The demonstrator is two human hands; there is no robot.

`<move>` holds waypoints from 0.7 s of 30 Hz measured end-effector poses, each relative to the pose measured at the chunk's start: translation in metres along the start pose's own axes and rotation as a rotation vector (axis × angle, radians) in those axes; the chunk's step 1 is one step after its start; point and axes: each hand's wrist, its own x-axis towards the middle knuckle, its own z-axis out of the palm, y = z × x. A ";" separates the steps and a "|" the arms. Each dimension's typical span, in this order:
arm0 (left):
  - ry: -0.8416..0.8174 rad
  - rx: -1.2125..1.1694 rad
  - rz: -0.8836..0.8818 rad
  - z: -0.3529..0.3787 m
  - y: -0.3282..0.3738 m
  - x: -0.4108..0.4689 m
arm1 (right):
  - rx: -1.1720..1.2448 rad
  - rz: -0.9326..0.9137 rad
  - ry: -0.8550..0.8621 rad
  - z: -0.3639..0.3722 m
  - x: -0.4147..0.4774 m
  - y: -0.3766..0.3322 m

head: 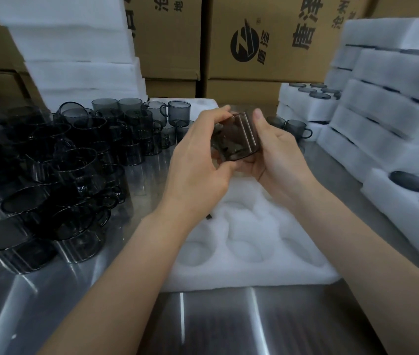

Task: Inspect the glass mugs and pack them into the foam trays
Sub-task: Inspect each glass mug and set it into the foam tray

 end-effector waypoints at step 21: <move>0.008 0.117 0.027 0.001 0.002 -0.001 | 0.075 -0.002 -0.221 -0.007 0.004 0.003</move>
